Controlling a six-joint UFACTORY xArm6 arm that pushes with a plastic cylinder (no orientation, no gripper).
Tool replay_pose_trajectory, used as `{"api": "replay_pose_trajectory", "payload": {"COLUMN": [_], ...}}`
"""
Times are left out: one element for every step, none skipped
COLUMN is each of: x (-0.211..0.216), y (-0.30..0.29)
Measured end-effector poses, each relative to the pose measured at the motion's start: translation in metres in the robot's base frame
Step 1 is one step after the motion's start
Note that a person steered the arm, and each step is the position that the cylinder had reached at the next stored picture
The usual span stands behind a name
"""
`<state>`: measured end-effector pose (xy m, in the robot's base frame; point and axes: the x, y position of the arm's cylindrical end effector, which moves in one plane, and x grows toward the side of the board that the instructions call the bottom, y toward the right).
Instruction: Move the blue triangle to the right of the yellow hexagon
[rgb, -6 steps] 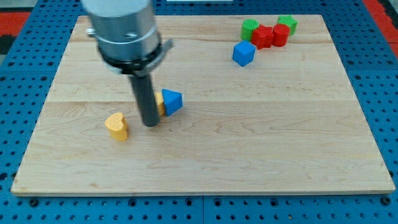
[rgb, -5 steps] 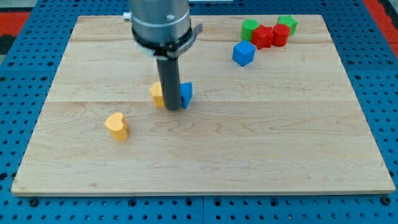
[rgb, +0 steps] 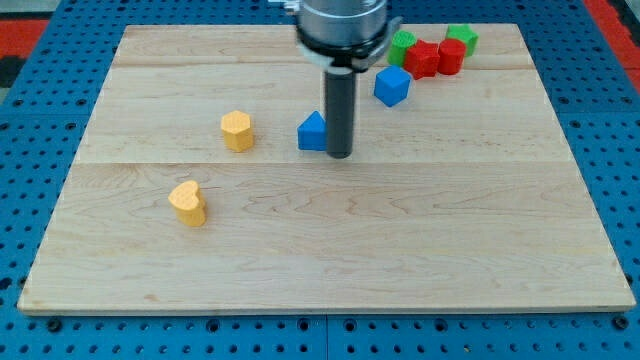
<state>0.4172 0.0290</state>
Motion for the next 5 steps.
{"api": "replay_pose_trajectory", "payload": {"x": [-0.030, 0.018, 0.058, 0.023, -0.004], "y": [-0.013, -0.047, -0.048, -0.123, -0.101]}}
